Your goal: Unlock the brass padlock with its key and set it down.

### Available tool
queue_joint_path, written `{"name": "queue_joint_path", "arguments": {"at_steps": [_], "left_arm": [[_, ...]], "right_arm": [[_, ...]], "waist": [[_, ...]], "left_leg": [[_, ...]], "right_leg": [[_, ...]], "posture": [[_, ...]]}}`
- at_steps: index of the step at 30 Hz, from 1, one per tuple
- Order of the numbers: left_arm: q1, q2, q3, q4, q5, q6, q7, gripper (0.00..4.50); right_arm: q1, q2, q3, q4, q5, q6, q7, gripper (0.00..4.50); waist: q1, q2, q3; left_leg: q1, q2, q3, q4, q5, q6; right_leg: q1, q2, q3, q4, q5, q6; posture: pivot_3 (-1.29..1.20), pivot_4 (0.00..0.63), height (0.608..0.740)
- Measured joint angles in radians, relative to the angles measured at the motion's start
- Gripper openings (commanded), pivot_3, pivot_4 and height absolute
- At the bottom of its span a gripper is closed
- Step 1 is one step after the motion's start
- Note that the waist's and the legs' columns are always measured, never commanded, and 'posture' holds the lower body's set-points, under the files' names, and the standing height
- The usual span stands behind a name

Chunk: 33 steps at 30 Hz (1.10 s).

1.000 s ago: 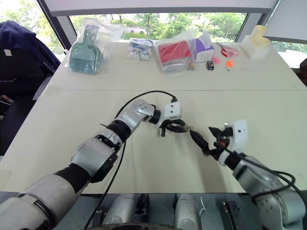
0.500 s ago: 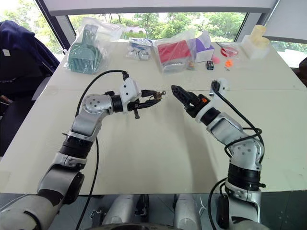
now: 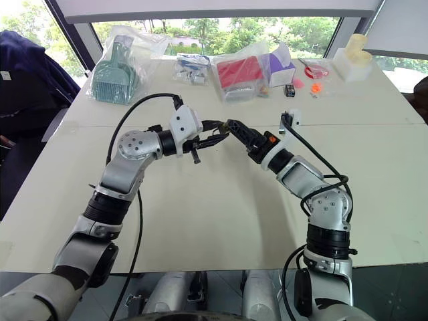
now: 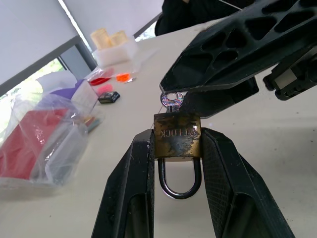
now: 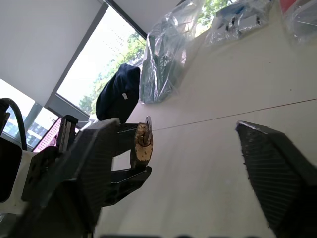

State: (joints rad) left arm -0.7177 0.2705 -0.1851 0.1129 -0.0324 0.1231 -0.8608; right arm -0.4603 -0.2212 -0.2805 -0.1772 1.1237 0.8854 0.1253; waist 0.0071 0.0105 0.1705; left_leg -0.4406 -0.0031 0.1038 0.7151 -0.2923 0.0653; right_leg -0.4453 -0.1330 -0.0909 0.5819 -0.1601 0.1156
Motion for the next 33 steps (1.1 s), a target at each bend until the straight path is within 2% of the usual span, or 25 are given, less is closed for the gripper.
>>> {"name": "queue_joint_path", "arguments": {"at_steps": [5, 11, 17, 24, 29, 31, 32, 33], "left_arm": [[0.0, -0.006, -0.01, 0.001, 0.001, -0.014, 0.015, 0.76], [-0.001, 0.041, -0.061, 0.024, 0.095, -0.196, 0.046, 0.76], [-0.002, 0.036, -0.077, 0.084, 0.19, -0.347, 0.151, 0.76], [-0.028, 0.074, -0.112, 0.167, 0.45, -0.595, 0.389, 0.76], [-0.043, 0.107, -0.134, 0.207, 0.638, -0.696, 0.575, 0.76], [-0.046, 0.107, -0.138, 0.23, 0.622, -0.712, 0.568, 0.76], [-0.046, 0.097, -0.138, 0.24, 0.572, -0.702, 0.528, 0.76], [-0.046, 0.081, -0.137, 0.246, 0.502, -0.678, 0.47, 0.76]], "right_arm": [[0.012, 0.021, -0.001, -0.035, 0.024, -0.002, -0.02, 0.06], [0.02, 0.064, 0.0, -0.056, 0.039, -0.023, -0.072, 0.06], [0.021, 0.117, -0.004, -0.059, 0.061, -0.059, -0.153, 0.06], [0.012, 0.215, -0.02, -0.072, 0.144, -0.108, -0.305, 0.06], [0.0, 0.249, -0.019, -0.073, 0.194, -0.133, -0.389, 0.06], [0.006, 0.237, -0.009, -0.072, 0.192, -0.131, -0.391, 0.06], [0.012, 0.216, 0.003, -0.072, 0.179, -0.13, -0.375, 0.06], [0.019, 0.183, 0.015, -0.075, 0.155, -0.132, -0.341, 0.3]], "waist": [[0.0, 0.0, 0.0], [0.0, 0.0, 0.0], [0.001, 0.0, 0.0], [0.0, 0.0, 0.0], [0.0, 0.001, 0.0], [0.0, 0.001, 0.0], [0.001, 0.001, 0.0], [0.002, 0.001, 0.0]], "left_leg": [[0.0, 0.0, 0.0, 0.0, 0.0, 0.0], [0.0, 0.0, 0.0, 0.0, 0.0, 0.0], [0.0, 0.0, 0.0, 0.0, 0.0, 0.0], [0.0, 0.0, 0.0, -0.001, 0.0, 0.0], [0.0, 0.0, 0.001, -0.002, 0.0, -0.001], [0.0, 0.0, 0.001, -0.003, 0.0, -0.001], [0.0, 0.0, 0.001, -0.003, 0.0, -0.001], [-0.001, 0.0, 0.002, -0.002, 0.0, -0.001]], "right_leg": [[0.0, 0.0, 0.0, 0.0, 0.0, 0.0], [0.0, 0.0, 0.0, 0.0, 0.0, 0.0], [0.0, 0.0, 0.0, 0.0, 0.0, 0.0], [-0.001, 0.0, 0.0, 0.0, 0.0, 0.0], [-0.001, 0.0, 0.0, 0.0, 0.0, 0.0], [-0.002, 0.0, 0.0, 0.001, 0.0, 0.0], [-0.002, -0.001, 0.0, 0.001, 0.0, 0.0], [-0.002, -0.001, 0.0, 0.0, 0.0, 0.0]], "posture": [[0.0, 0.15, 0.735], [0.0, 0.15, 0.735], [0.0, 0.15, 0.735], [0.0, 0.15, 0.735], [0.0, 0.15, 0.735], [0.0, 0.15, 0.735], [0.0, 0.15, 0.735], [0.0, 0.15, 0.735]]}}
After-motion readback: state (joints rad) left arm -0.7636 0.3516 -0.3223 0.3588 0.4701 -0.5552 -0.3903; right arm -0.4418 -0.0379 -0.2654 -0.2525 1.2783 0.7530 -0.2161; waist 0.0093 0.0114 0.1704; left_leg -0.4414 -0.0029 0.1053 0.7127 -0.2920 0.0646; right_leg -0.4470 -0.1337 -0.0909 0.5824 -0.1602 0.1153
